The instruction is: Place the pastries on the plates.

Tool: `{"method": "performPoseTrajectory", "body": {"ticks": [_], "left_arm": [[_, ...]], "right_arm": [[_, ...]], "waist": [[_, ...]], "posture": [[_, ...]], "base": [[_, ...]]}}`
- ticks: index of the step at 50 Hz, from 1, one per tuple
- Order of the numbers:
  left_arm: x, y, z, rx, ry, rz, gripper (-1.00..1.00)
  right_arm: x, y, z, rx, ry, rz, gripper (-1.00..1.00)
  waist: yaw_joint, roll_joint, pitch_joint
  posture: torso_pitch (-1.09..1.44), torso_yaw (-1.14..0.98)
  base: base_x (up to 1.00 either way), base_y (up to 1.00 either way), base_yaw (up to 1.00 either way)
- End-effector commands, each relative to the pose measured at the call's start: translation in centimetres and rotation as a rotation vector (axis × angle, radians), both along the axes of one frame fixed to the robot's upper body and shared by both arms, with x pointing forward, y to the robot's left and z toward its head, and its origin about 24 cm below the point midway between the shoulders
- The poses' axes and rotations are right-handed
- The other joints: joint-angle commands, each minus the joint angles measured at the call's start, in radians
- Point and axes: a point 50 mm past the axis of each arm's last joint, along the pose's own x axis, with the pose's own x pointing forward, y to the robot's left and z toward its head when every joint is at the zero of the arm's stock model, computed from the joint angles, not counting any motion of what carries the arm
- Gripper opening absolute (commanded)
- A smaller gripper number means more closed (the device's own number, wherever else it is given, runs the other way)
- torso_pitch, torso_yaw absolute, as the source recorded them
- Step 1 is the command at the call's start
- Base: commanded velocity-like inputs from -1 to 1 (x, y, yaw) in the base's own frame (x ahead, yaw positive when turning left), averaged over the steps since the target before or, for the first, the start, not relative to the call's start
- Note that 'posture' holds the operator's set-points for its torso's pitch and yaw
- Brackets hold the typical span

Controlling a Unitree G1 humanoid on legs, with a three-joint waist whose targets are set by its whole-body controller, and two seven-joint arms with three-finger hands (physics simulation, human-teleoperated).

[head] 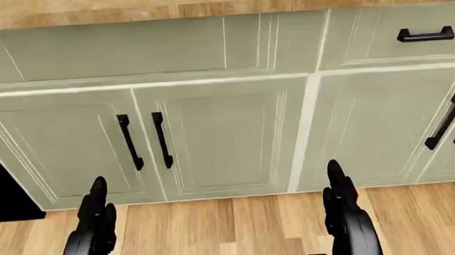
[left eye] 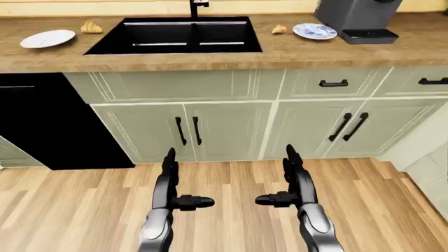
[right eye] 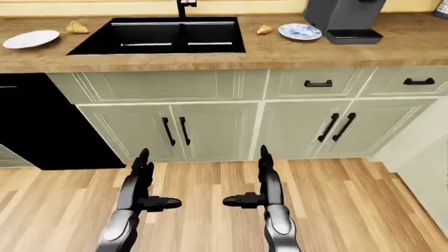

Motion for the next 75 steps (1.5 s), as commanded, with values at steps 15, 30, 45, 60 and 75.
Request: {"method": "performPoseTrajectory", "body": {"ticks": [15, 30, 45, 60, 75], "left_arm": [[0.6, -1.0, 7.6, -0.025, -0.199, -0.036, 1.0], [0.7, -1.5, 18.5, -0.004, -0.24, -0.115, 1.0], [1.1, -1.4, 22.8, 0.036, -0.301, -0.12, 1.0], [0.6, -1.8, 24.2, 0.05, -0.322, -0.131, 1.0], [0.6, -2.1, 23.6, 0.059, -0.316, -0.142, 1.0]], "right_arm": [[0.5, -0.1, 6.0, 0.003, -0.197, 0.023, 1.0], [0.2, -1.6, 14.9, 0.053, -0.252, 0.051, 1.0], [-0.9, -2.8, 18.7, 0.095, -0.321, 0.029, 1.0], [-1.3, -3.2, 20.0, 0.077, -0.331, 0.025, 1.0], [-1.5, -3.4, 19.9, 0.066, -0.339, 0.034, 1.0]], "waist": [[0.008, -0.006, -0.082], [0.014, -0.012, -0.034], [0.015, 0.067, -0.058], [-0.039, 0.08, 0.018], [0.074, -0.017, -0.064]], "posture": [[0.0, 0.0], [0.0, 0.0], [0.0, 0.0], [0.0, 0.0], [0.0, 0.0]], "base": [[0.0, 0.0, 0.0], [0.2, -0.01, 0.0], [0.56, -0.48, 0.0], [0.39, -0.27, -0.67], [0.6, -0.75, 0.0]]}}
